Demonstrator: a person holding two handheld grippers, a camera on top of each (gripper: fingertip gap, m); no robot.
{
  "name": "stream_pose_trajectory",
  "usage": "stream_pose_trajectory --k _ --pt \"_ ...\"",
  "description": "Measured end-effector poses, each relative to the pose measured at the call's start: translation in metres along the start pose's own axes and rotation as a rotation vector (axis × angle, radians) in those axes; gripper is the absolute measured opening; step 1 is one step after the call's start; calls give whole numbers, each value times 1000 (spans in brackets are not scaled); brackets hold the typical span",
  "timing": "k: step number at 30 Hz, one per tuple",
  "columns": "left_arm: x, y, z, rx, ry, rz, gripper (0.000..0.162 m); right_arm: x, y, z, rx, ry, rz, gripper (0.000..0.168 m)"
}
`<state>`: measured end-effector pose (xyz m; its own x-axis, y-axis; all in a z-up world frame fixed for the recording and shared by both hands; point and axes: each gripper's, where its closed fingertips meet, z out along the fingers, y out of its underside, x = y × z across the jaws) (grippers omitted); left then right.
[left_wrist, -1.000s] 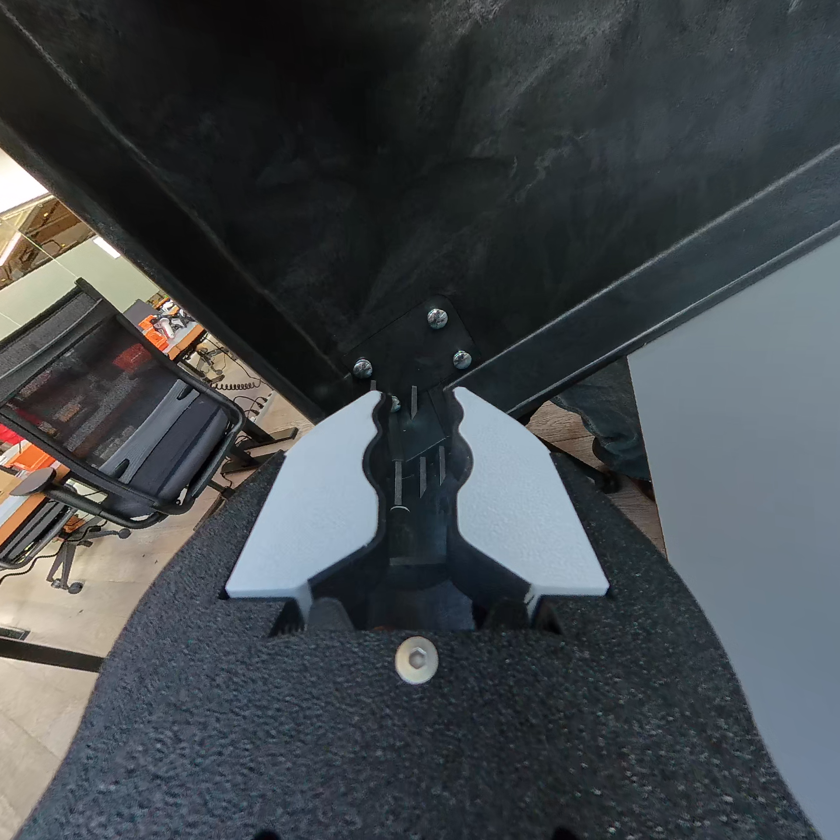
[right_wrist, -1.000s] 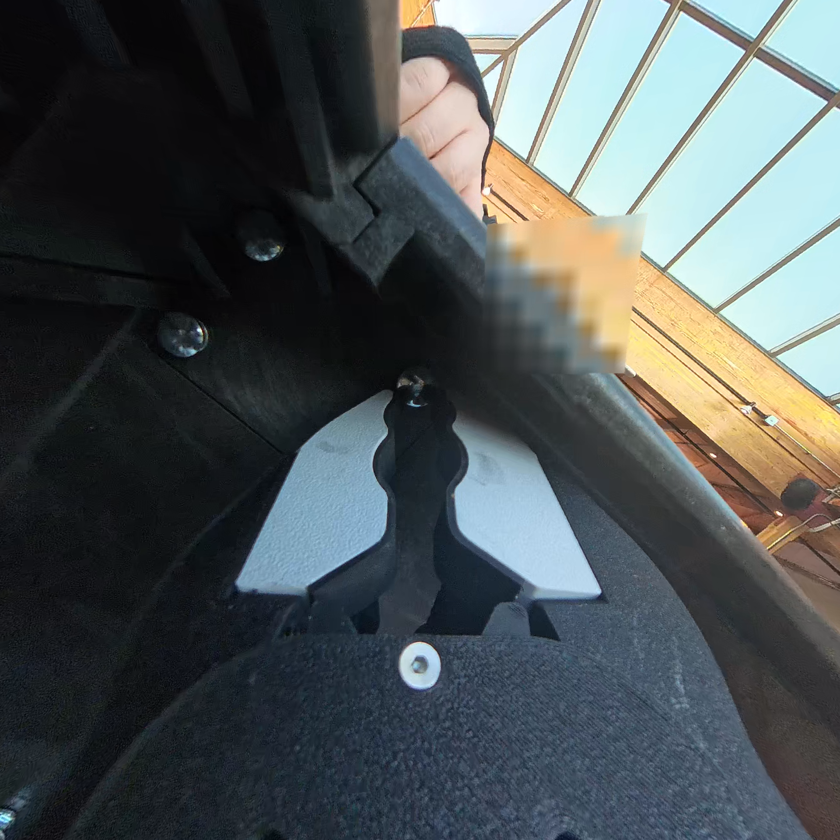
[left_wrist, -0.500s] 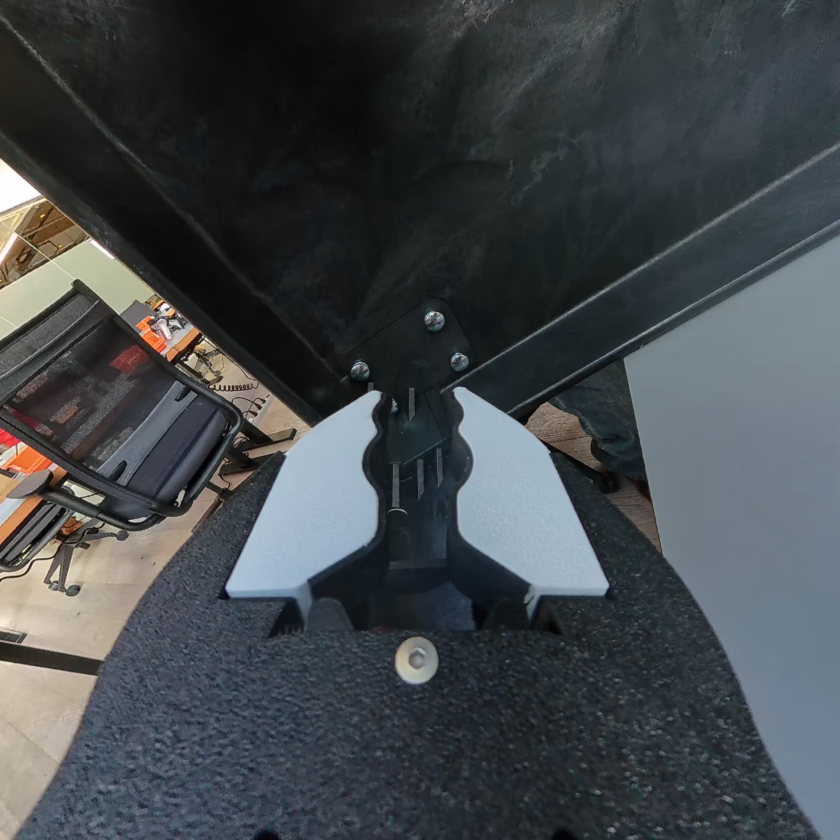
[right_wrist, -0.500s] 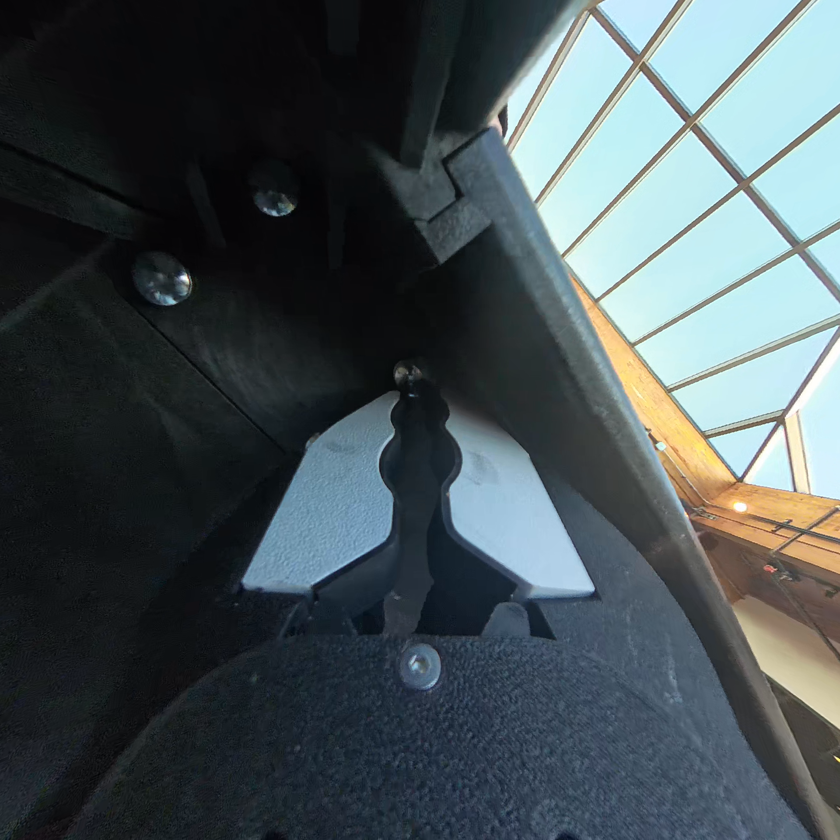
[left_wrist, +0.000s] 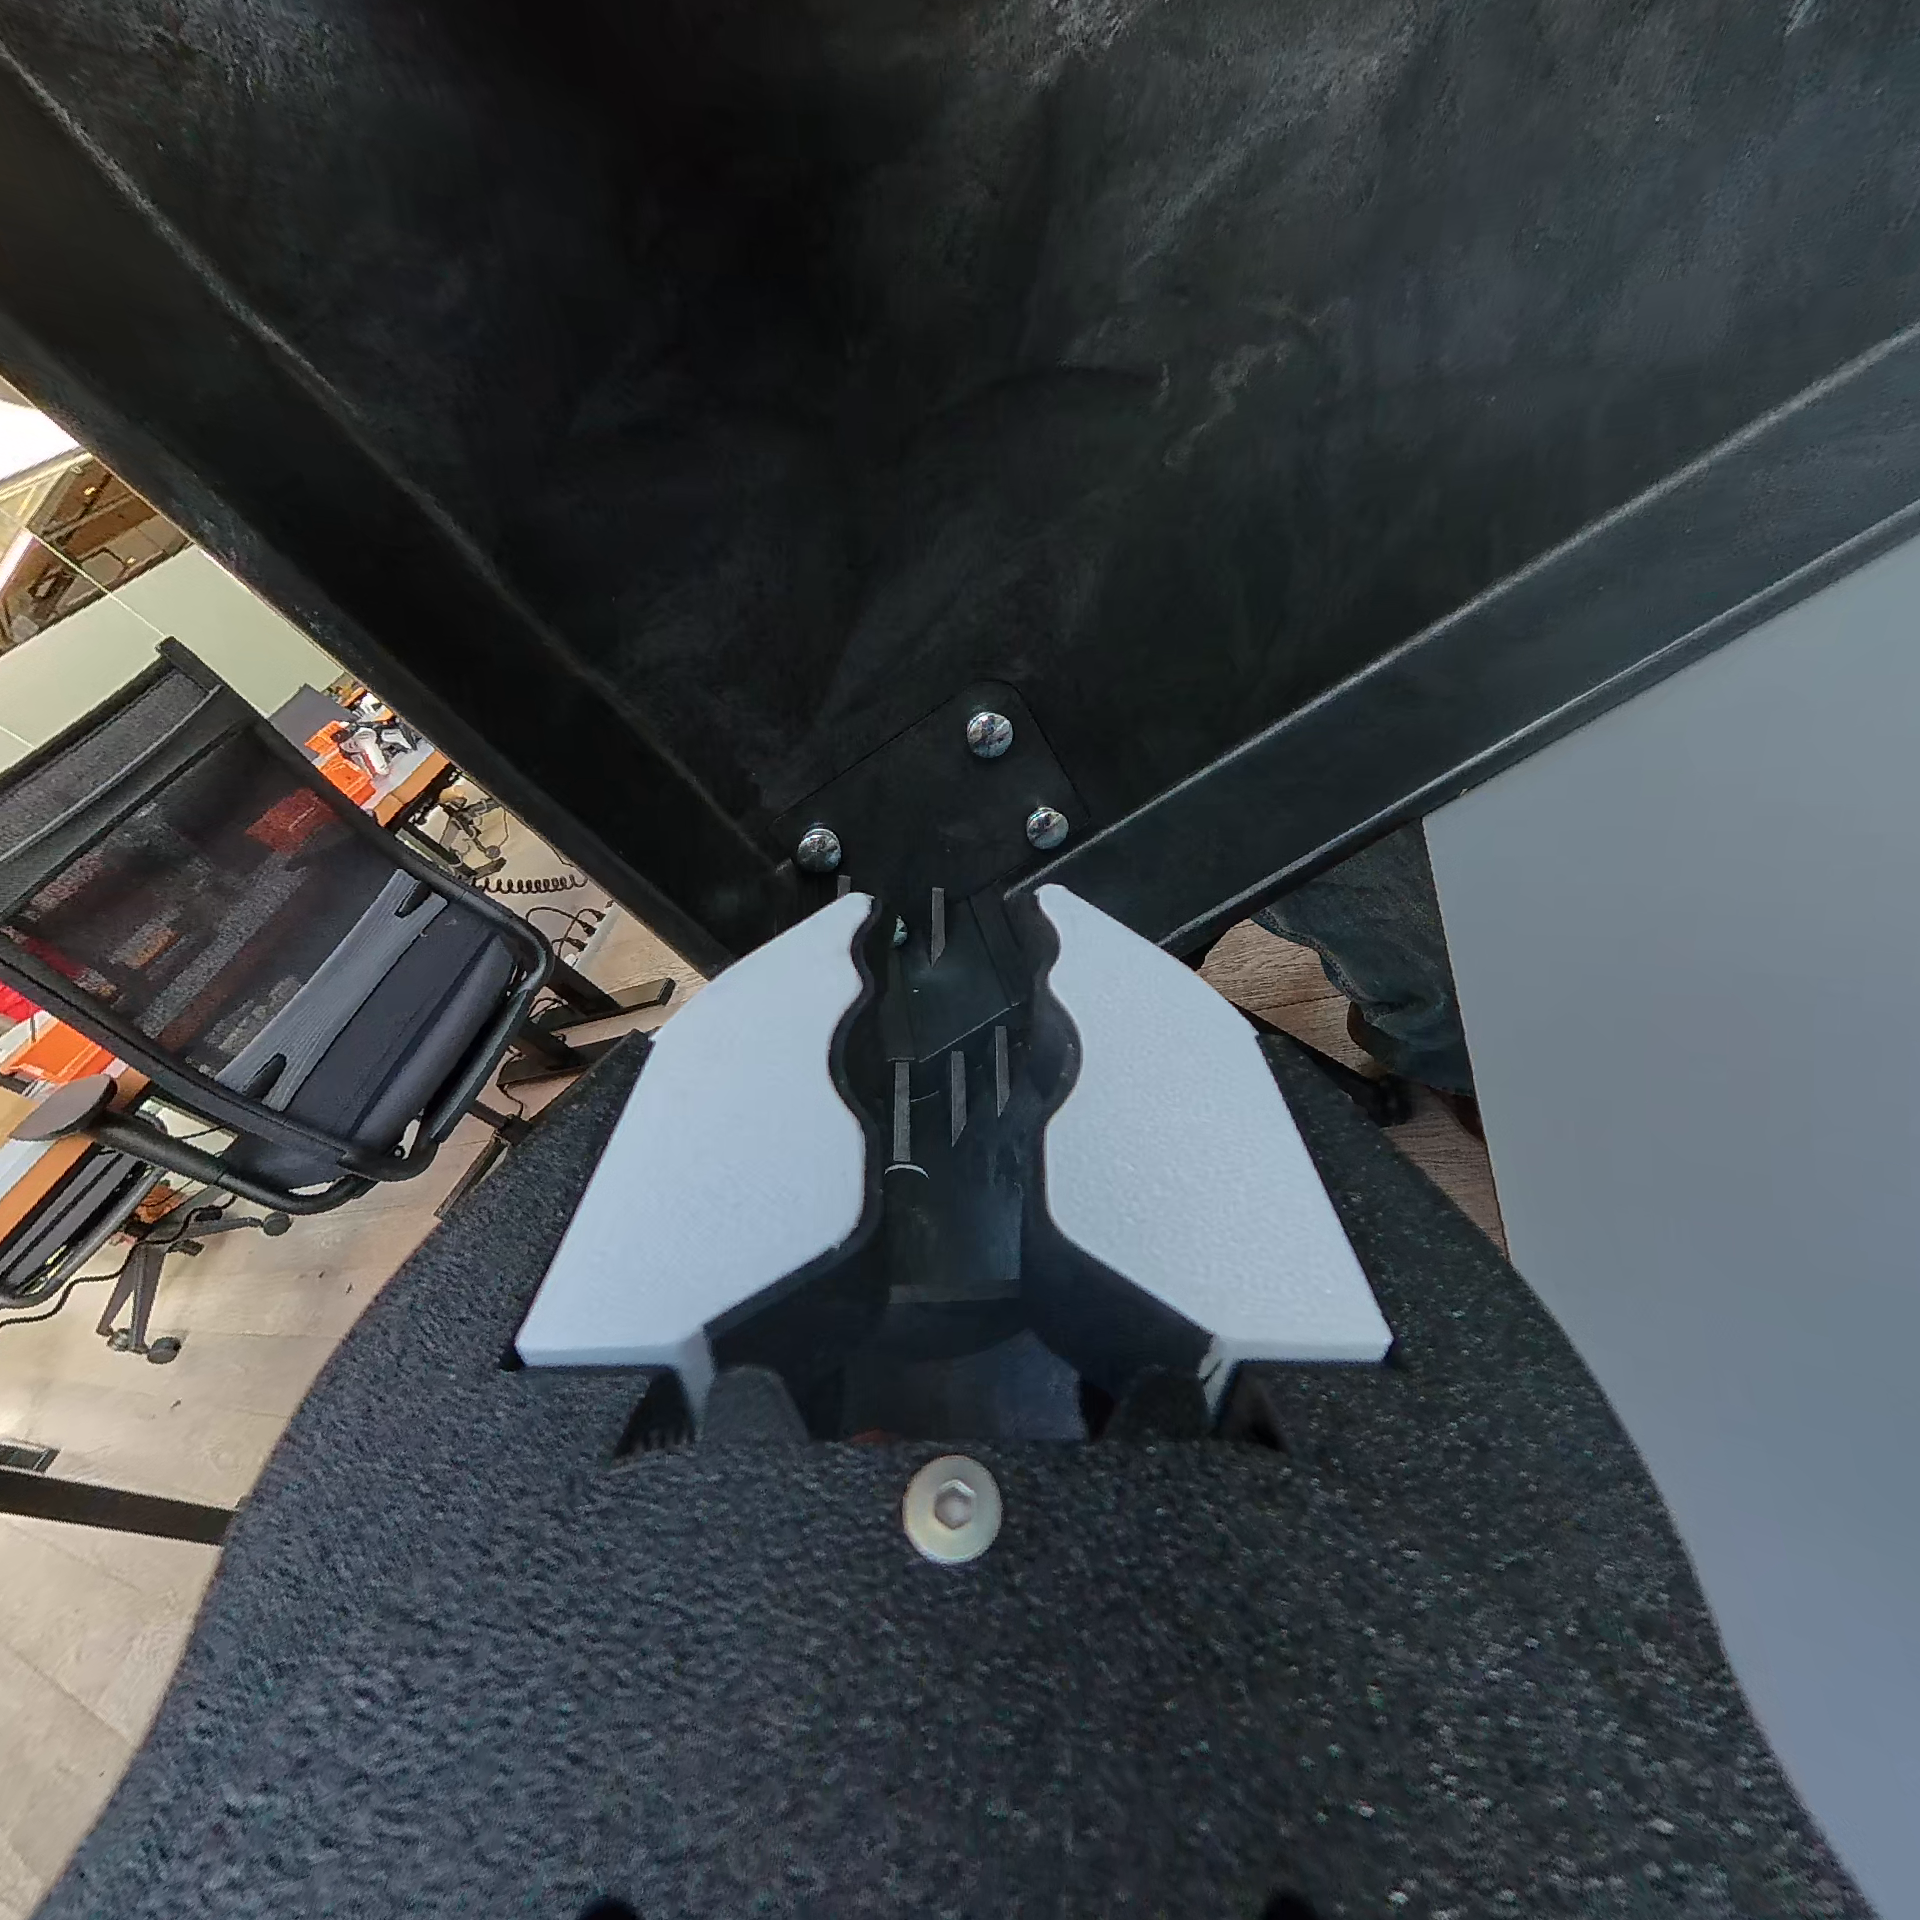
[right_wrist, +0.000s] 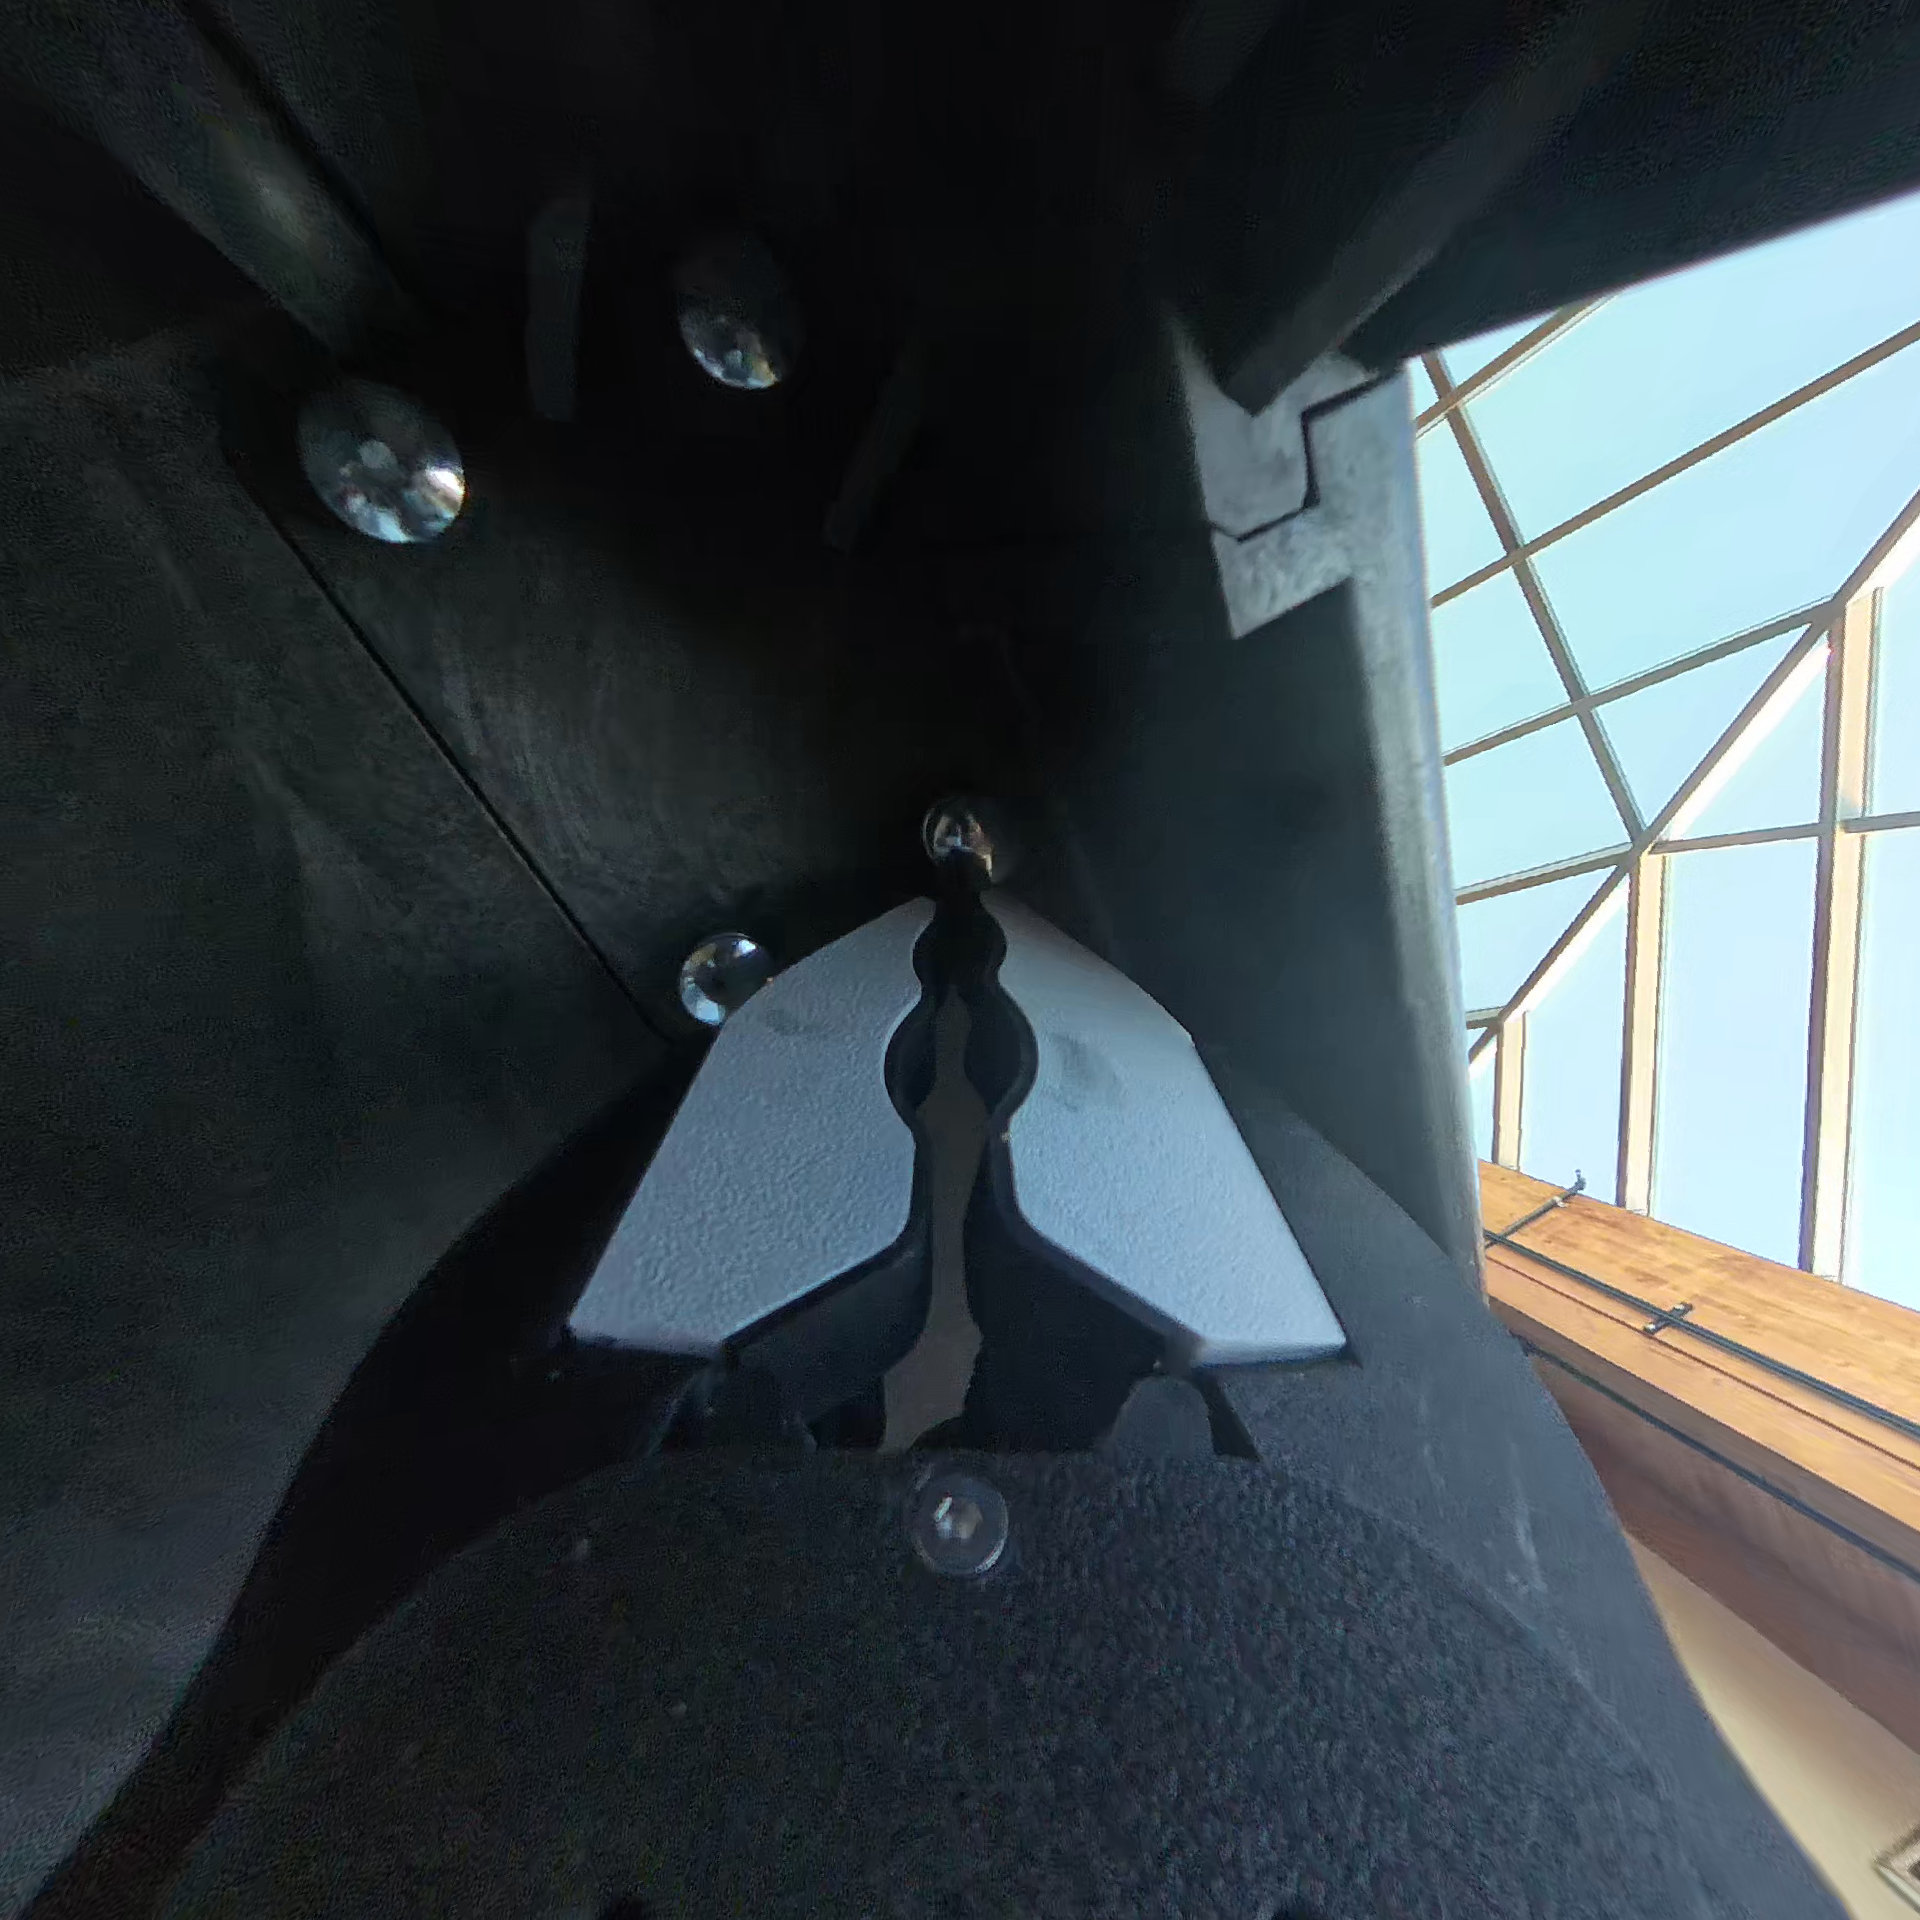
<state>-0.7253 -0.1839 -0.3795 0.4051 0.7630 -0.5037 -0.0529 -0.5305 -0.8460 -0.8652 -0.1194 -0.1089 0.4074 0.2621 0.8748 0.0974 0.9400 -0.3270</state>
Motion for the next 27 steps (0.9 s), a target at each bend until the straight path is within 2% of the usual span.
stream_pose_trajectory --k 6,11,16,21,27 --pt "-1 1 0 -1 0 -3 24 -10 -11 -4 25 -27 -90 0" --pt "-3 3 -1 -5 1 -11 24 -15 -16 -9 58 -72 -22 0" --pt "-1 3 0 -9 9 -10 25 2 -21 -24 153 -13 121 0" --pt "-1 3 0 -11 9 -7 25 6 -11 -9 126 -16 201 0" --pt "0 4 0 -14 9 5 25 6 -9 -9 134 -7 219 0"
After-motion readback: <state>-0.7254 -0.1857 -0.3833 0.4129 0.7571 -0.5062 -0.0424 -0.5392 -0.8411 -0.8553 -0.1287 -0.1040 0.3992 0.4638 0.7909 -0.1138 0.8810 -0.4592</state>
